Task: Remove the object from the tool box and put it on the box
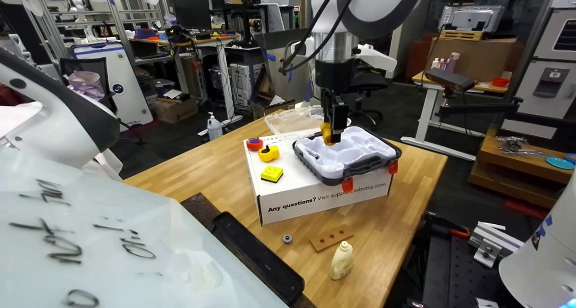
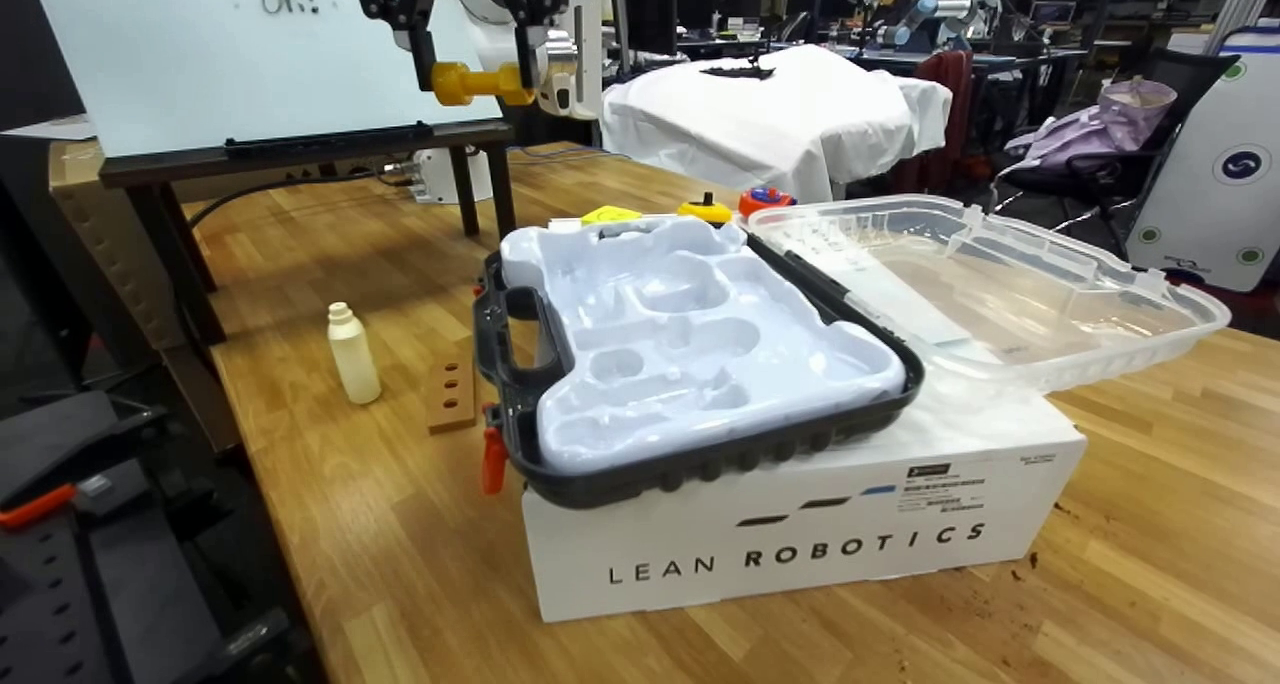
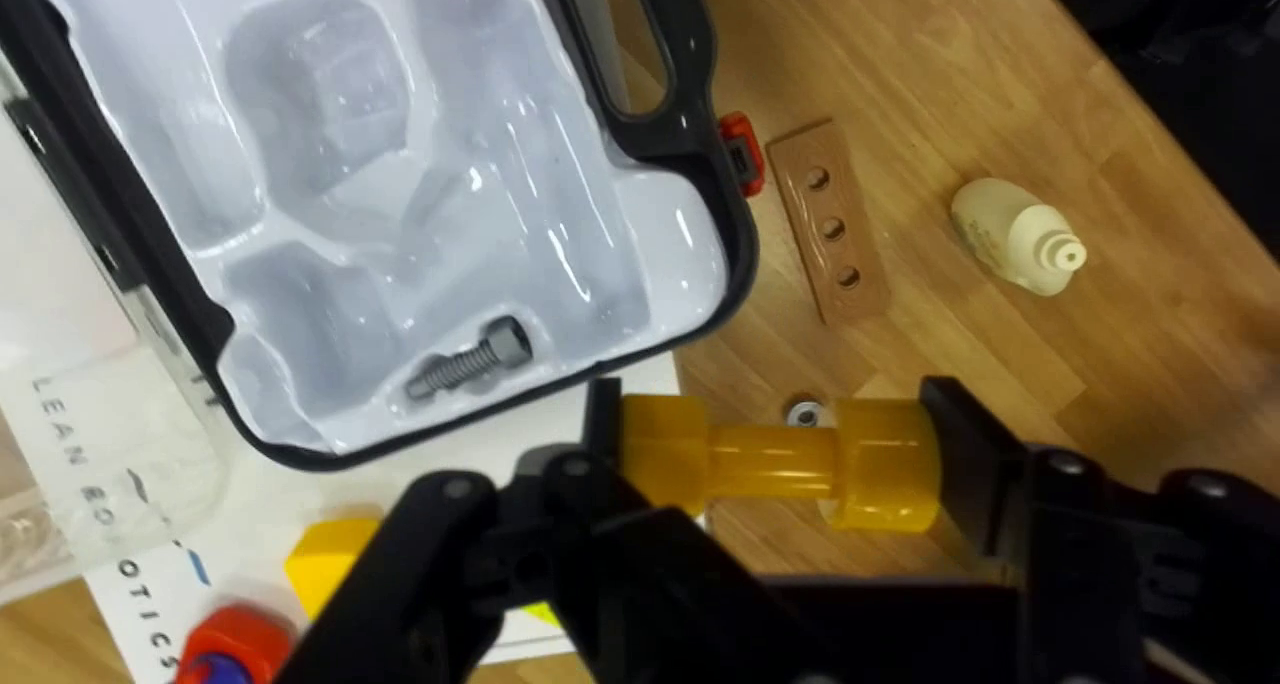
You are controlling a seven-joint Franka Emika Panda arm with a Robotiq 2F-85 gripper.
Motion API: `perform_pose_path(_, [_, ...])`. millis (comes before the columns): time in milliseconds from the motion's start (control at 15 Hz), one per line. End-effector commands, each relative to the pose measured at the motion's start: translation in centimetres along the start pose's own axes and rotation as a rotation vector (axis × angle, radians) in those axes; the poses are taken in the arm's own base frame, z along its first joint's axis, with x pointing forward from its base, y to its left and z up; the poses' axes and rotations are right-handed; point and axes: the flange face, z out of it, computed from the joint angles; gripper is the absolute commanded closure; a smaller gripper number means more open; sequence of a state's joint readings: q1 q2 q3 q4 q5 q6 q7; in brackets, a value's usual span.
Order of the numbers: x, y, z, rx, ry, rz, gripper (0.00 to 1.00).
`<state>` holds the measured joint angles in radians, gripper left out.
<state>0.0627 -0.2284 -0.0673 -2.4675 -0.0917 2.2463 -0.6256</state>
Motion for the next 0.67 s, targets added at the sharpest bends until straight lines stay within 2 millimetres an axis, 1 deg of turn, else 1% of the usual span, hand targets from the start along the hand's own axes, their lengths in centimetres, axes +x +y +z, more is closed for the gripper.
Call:
perform_pose_path(0, [0.86, -0.59, 0.09, -0.001, -0.003, -0.042, 0.27])
perform_pose_path(133, [1.66, -0.81, 0.39, 0.001, -0.009, -0.08, 0.27])
perform_pose_path(467, [1.61, -0.49, 0.39, 0.002, -0.008, -0.092, 0.27])
perform_pose_path(533, [1.61, -0.49, 0.39, 0.002, -0.008, -0.092, 0.52])
perform_pose_path(600, [1.29, -0.51, 0.56, 0.001, -0.014, -0.097, 0.52])
